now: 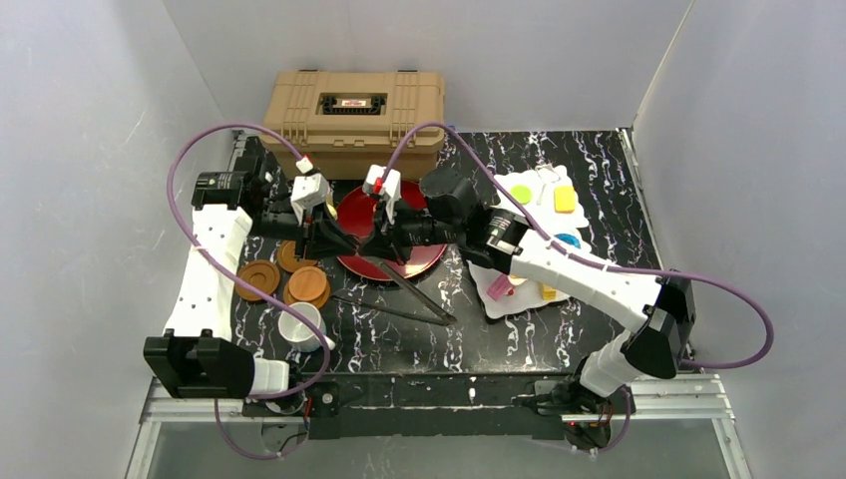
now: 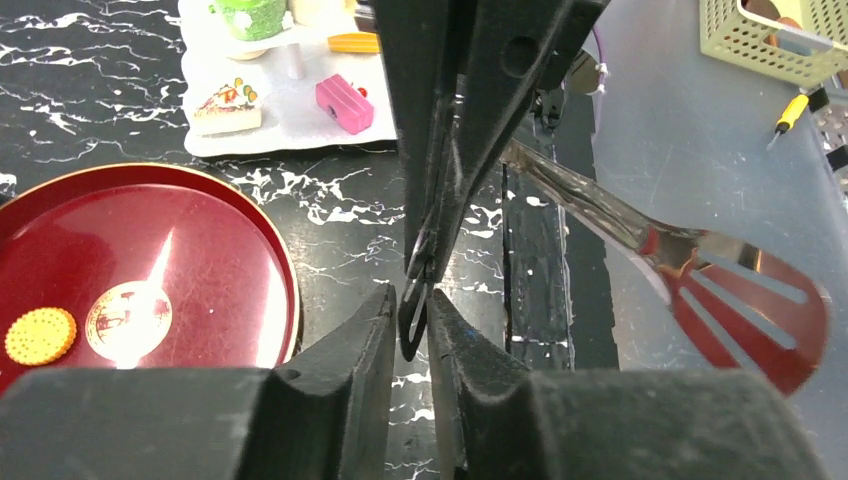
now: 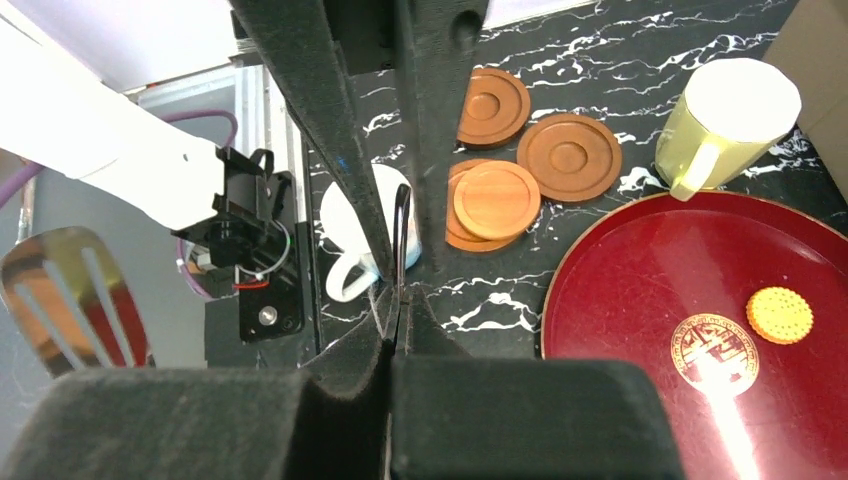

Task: Serve the afternoon tea
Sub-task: Pick up the clamp from the center of the board.

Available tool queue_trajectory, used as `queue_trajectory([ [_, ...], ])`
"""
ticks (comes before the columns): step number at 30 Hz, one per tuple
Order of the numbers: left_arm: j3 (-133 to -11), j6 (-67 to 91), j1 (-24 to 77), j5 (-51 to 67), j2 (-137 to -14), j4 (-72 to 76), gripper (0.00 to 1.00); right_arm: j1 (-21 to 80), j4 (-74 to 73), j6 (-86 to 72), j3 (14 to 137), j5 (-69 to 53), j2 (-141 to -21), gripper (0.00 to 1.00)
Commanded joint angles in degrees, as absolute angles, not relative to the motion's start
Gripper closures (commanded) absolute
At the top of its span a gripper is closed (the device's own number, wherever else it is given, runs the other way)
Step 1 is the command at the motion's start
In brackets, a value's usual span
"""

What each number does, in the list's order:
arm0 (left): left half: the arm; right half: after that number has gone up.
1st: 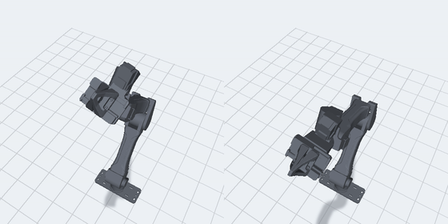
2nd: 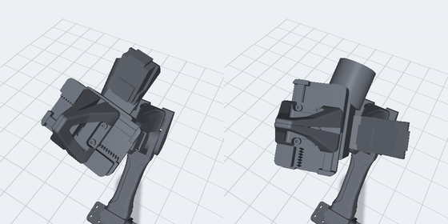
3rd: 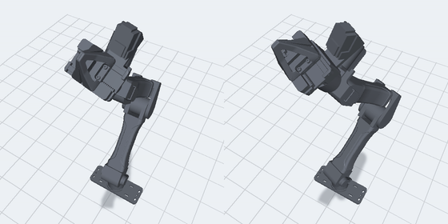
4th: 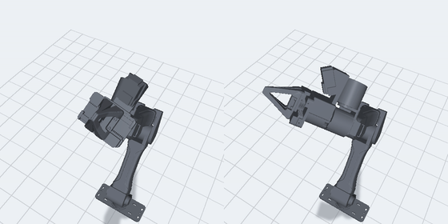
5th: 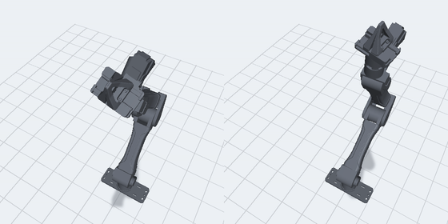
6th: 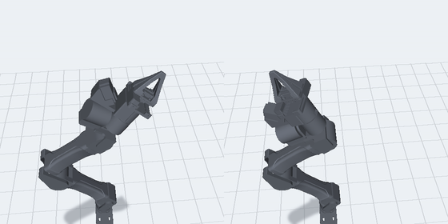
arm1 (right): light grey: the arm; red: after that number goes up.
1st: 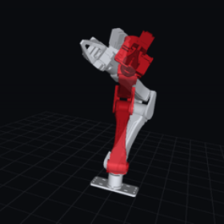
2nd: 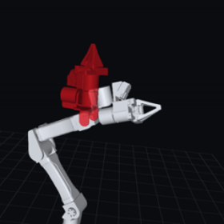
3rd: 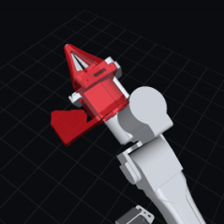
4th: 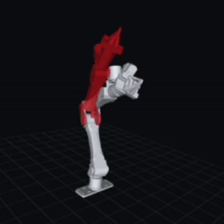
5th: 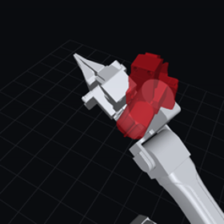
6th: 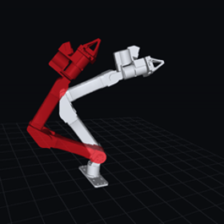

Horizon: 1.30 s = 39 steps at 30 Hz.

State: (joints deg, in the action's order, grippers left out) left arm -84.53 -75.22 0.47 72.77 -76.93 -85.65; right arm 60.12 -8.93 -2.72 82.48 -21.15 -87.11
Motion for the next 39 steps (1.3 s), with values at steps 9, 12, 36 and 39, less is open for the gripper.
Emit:
queue_trajectory([
  [9,-88.65,-74.64,1.90,74.30,-78.25,-96.28,1.00,60.91,-10.60,-2.46,88.60,-25.18,-88.78,0.97],
  [12,-89.33,-73.72,1.92,74.05,-78.51,-96.33,1.00,60.83,-10.31,-2.89,86.46,-23.86,-87.09,0.74],
  [36,-98.74,-32.60,-4.82,94.56,-80.36,-64.91,1.00,56.58,-0.53,-12.75,59.95,3.01,-50.83,0.02],
  [39,-106.83,-24.38,-5.14,96.21,-82.70,-60.99,1.00,56.59,-0.59,-13.01,62.29,3.70,-48.70,0.02],
])
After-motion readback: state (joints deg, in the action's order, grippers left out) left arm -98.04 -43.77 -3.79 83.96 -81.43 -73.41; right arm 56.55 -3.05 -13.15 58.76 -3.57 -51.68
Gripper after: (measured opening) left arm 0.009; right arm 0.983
